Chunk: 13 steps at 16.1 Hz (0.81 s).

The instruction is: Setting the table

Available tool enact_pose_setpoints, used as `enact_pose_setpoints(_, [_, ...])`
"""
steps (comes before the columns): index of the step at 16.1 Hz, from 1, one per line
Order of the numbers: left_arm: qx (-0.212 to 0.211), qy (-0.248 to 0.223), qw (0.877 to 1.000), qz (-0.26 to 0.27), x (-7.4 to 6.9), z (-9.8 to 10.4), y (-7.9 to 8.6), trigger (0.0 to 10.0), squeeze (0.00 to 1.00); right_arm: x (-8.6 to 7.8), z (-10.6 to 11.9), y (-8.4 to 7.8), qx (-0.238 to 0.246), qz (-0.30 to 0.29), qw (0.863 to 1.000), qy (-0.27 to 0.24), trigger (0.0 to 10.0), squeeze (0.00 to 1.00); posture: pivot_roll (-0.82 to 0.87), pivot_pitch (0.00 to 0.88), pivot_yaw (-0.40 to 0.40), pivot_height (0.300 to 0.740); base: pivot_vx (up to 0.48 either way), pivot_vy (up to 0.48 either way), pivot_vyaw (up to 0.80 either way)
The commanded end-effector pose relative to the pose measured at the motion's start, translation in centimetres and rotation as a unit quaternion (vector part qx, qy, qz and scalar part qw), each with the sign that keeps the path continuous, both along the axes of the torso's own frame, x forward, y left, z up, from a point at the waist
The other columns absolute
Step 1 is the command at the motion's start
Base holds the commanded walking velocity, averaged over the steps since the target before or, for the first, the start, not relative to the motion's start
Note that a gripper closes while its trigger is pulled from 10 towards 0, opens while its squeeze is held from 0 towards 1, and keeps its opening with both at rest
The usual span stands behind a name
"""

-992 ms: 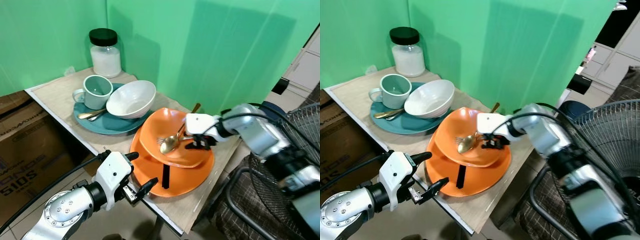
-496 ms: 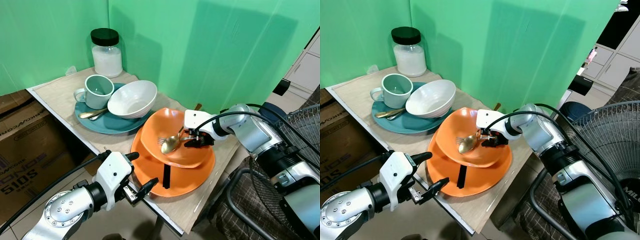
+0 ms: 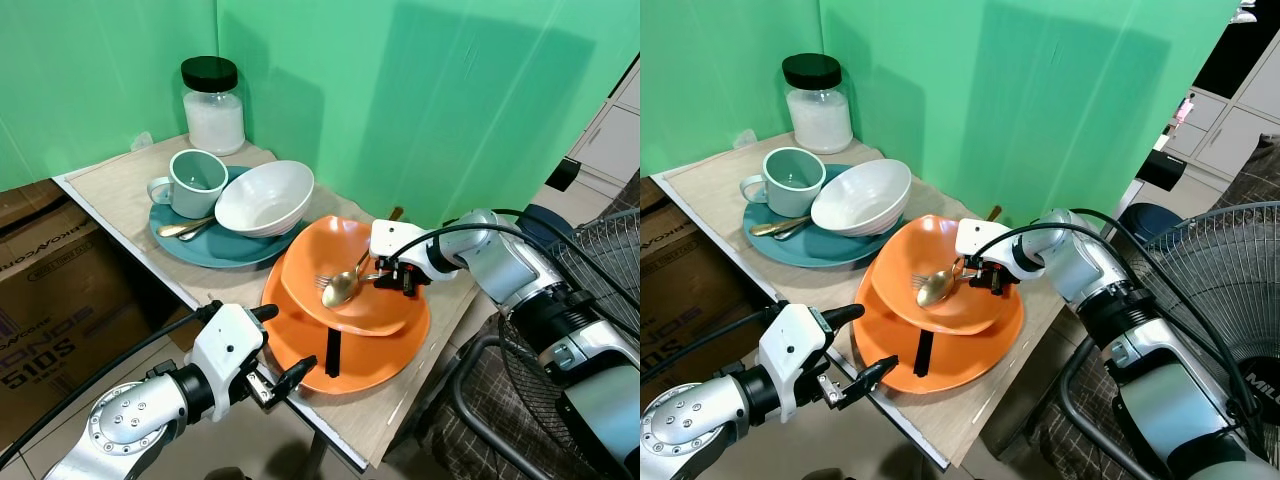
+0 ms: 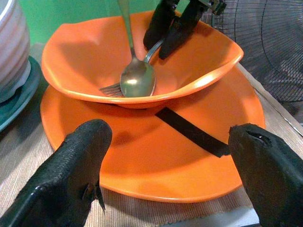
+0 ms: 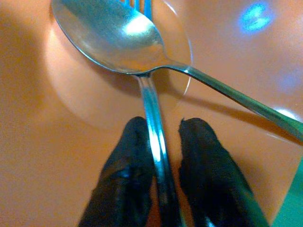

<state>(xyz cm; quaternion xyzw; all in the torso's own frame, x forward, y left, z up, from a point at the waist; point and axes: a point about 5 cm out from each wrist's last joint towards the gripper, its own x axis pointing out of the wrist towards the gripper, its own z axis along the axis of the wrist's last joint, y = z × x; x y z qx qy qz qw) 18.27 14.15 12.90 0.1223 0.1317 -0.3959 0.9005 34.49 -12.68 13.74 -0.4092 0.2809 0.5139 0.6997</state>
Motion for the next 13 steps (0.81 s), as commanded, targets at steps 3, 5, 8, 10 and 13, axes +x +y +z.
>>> enact_pose_setpoints(3, [-0.002,0.000,1.000,-0.006,-0.17,-0.03,-0.26,10.0,0.00,0.01,0.14,-0.10,-0.009,0.003,1.000,0.000,0.0,0.00,0.11,0.000,-0.108,0.740,0.000,0.000,0.00])
enact_pose_setpoints(5, [-0.002,0.001,1.000,-0.008,-0.18,-0.05,-0.28,10.0,0.00,-0.05,0.11,-0.19,-0.013,0.007,1.000,0.002,0.0,0.00,0.11,0.000,-0.107,0.740,0.000,0.000,0.00])
enact_pose_setpoints(8, [-0.003,0.001,1.000,-0.008,-0.15,-0.05,-0.31,10.0,0.00,-0.15,0.01,-0.28,-0.018,0.011,1.000,0.004,0.0,0.00,0.11,0.000,-0.109,0.740,0.000,0.000,0.00])
enact_pose_setpoints(10, [-0.003,0.000,1.000,-0.008,-0.15,-0.05,-0.32,10.0,0.00,-0.15,0.05,-0.31,-0.022,0.015,1.000,0.003,0.0,0.00,0.11,0.000,-0.109,0.740,0.000,0.000,0.00])
enact_pose_setpoints(13, [-0.001,0.000,1.000,-0.008,-0.12,-0.05,-0.32,10.0,0.00,-0.07,0.31,-0.38,-0.026,0.024,0.999,-0.004,0.0,0.00,0.11,0.000,-0.107,0.740,0.000,0.000,0.00])
